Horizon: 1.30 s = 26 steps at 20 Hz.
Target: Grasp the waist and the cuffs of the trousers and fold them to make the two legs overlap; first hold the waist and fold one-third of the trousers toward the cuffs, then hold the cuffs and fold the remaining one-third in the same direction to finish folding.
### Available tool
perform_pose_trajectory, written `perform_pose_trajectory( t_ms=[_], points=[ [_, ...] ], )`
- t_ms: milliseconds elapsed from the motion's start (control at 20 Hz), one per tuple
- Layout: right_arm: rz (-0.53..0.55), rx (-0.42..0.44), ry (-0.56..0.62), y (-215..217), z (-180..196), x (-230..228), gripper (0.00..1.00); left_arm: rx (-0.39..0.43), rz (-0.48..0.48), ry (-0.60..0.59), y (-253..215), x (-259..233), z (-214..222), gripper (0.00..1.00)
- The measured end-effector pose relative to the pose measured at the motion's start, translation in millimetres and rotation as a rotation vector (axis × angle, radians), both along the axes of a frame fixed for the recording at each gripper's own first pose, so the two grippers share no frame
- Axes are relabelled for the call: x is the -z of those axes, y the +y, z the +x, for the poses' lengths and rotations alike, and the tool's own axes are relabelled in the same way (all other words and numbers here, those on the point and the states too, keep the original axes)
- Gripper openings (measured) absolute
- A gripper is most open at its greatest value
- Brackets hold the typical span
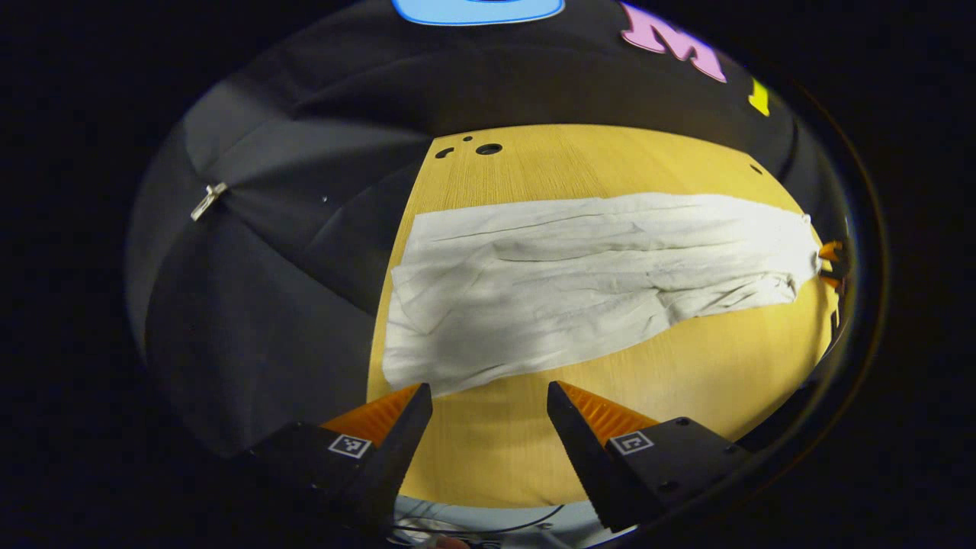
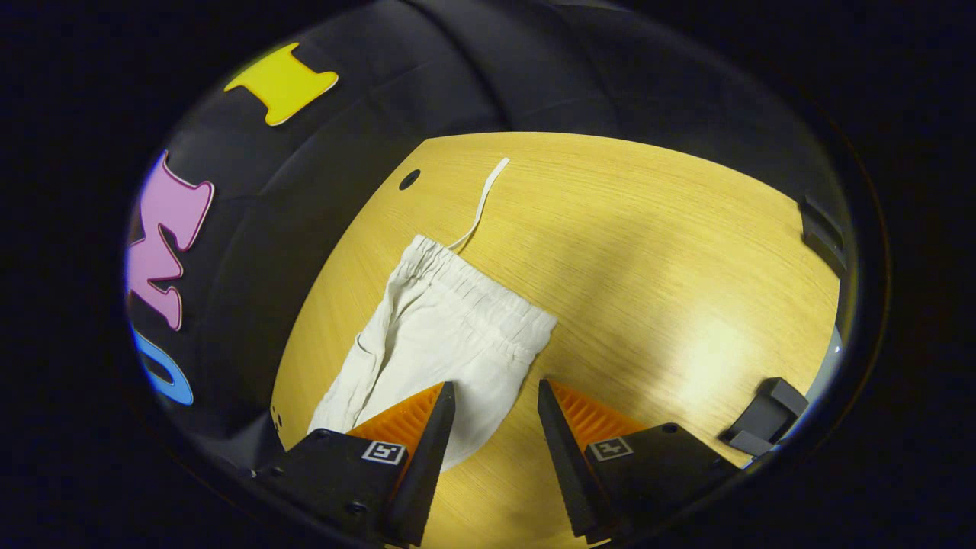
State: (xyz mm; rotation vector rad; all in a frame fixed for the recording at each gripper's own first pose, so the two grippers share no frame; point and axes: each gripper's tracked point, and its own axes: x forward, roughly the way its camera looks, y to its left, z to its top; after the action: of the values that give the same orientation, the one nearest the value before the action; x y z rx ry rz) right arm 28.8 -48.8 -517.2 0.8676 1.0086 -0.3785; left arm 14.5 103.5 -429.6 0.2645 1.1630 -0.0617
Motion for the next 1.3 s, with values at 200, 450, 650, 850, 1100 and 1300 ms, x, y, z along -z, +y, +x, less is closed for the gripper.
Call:
perform_pose_trajectory(
  t_ms=[200, 450, 650, 850, 1100, 1300],
  points=[
    [0.027, 0.077, -0.037, -2.4, 19.3, 2.7, 0.71, -0.217, -0.209, -0.025, -17.6, 6.6, -10.8, 0.98],
    [-0.003, 0.097, -0.029, -8.7, 16.4, 1.8, 0.6, -0.498, -0.456, -0.075, -32.5, 13.9, 3.8, 0.96],
    [0.045, 0.154, 0.013, -7.9, 6.0, 16.1, 0.23, -0.661, -0.538, -0.076, -32.8, 26.6, 14.9, 0.96],
    [0.035, 0.142, -0.009, -6.7, 7.2, 20.2, 0.06, -0.895, -0.635, -0.132, -22.6, 36.1, 37.7, 0.93],
    [0.043, 0.13, -0.009, -8.0, 6.0, 17.9, 0.06, -1.001, -0.606, -0.166, -10.8, 50.5, 61.6, 0.96],
    [0.043, 0.115, -0.023, -7.6, 5.6, 18.0, 0.05, -1.009, -0.549, -0.148, -8.5, 56.3, 91.2, 0.92]
  ],
)
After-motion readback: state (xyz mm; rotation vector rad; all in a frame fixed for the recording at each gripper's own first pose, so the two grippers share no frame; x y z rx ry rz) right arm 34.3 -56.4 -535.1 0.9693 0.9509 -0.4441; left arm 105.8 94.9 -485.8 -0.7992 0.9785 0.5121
